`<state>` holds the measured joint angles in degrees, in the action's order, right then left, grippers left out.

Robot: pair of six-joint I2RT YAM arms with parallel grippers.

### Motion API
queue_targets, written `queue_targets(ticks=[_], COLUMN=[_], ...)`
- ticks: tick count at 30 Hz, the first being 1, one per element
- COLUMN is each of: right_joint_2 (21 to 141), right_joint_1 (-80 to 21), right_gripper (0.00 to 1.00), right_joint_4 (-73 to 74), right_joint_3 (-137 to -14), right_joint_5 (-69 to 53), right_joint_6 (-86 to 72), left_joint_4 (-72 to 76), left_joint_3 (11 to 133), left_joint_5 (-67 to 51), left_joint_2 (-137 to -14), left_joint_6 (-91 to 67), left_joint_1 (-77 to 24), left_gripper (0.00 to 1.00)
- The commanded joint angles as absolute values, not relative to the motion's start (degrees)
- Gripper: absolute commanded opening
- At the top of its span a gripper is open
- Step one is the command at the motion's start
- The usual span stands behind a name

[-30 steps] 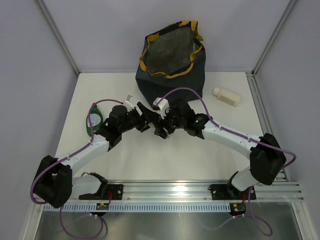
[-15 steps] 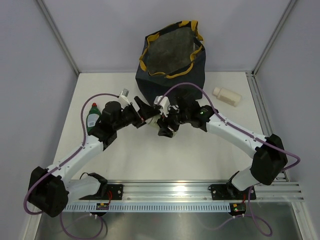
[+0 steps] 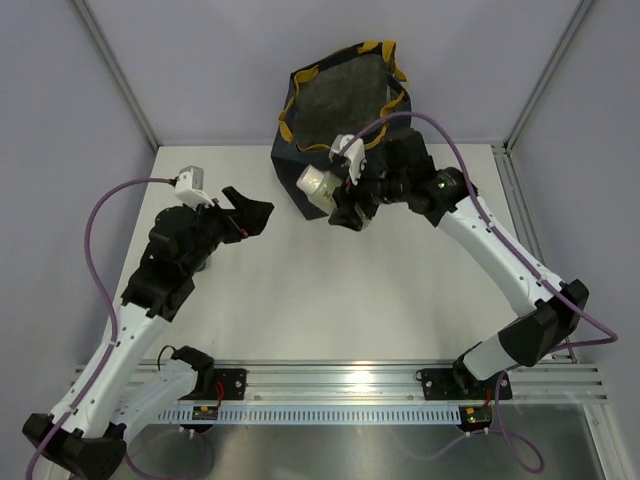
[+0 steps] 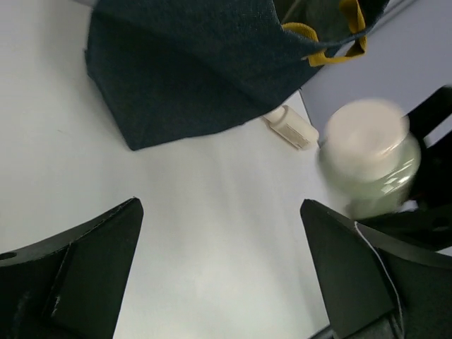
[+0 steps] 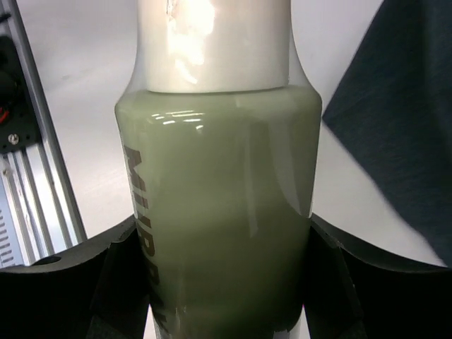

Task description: Place the personal care products into the canvas bag

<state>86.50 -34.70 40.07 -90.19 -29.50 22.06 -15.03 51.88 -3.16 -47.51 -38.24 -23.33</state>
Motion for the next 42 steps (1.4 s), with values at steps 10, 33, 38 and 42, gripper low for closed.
queue_targets(ticks=[10, 33, 38, 42], right_joint_2=[109.7, 134.4, 136.2, 131.8], right_joint_1=[-27.3, -23.1, -21.9, -20.0], right_gripper=[0.00, 0.25, 0.70, 0.99], right_joint_4=[21.5, 27.8, 27.2, 27.3], right_joint_3=[-133.7, -139.5, -139.3, -137.6], right_joint_5=[-10.7, -3.9, -4.4, -15.5], right_joint_6=[9.7, -7.7, -6.2, -2.1], left_joint_4=[-23.1, -23.7, -23.8, -25.7], left_joint_3=[49.4, 53.3, 57.2, 61.5], left_joint_5=[15.1, 16.3, 20.3, 23.3], left_joint_2=[-37.8, -63.9, -72.9, -82.5], left_joint_6=[-23.3, -19.7, -18.1, -18.3], left_joint_1=[-23.0, -5.1, -2.4, -0.1], left_gripper=[0.99, 0.99, 0.99, 0.99])
